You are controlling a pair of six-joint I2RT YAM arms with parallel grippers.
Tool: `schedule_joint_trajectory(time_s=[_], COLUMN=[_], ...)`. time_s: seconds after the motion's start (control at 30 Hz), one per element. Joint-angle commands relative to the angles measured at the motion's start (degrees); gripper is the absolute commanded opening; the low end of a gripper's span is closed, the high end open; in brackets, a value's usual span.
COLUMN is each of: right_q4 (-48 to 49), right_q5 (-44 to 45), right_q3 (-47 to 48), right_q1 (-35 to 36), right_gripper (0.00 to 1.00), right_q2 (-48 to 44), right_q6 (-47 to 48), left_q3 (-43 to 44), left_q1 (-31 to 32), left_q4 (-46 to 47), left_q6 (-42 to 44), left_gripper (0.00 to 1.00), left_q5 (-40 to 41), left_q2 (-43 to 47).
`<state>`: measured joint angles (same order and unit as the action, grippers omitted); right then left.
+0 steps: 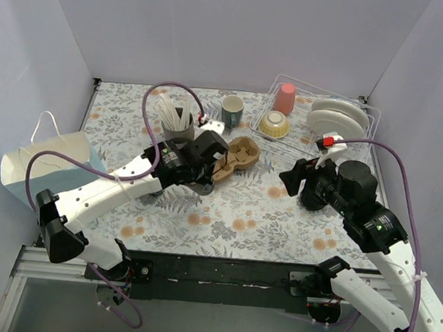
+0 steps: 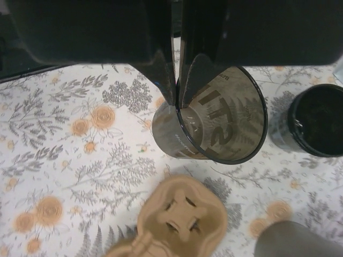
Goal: Pack the takeout coffee
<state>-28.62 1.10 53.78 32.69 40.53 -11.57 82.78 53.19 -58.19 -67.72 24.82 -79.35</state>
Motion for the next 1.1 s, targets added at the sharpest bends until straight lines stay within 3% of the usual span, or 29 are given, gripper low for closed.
schedule_joint_trajectory(time_s=[0.0,0.23,0.6,0.87,1.03,1.07], right_q4=[0.1,0.3,0.5,0.4,-0.6,-1.3], right_q5=[5.0,7.9,9.3,9.3,8.7,8.8], right_q3=[2.6,1.8,2.1,1.7,0.4,0.4], right_q1=[-0.1,-0.1,-0.1,-0.1,-0.1,-0.1], right_gripper=[0.71,0.71,0.72,0.72,0.72,0.72], right_q2=[-2.0,-6.2,-8.1,-8.5,-8.1,-7.7], right_q6=[-1.0,-1.6,-1.3,-1.2,-1.3,-1.3], left_q3=[-4.7,-3.4,-0.6,-0.4,1.2,1.2], left_q1=[4.9,11.8,16.2,16.6,16.6,16.5], left_q4=[2.6,4.0,2.5,4.1,5.0,5.6], left_q6=[-5.9,-9.1,-11.4,-11.4,-10.5,-10.2], left_gripper=[0.00,0.00,0.03,0.22,0.42,0.55], left_q5=[3.3,7.4,8.8,7.6,7.1,8.0], left_q2=[-2.1,-9.0,-17.9,-17.3,-14.6,-14.0])
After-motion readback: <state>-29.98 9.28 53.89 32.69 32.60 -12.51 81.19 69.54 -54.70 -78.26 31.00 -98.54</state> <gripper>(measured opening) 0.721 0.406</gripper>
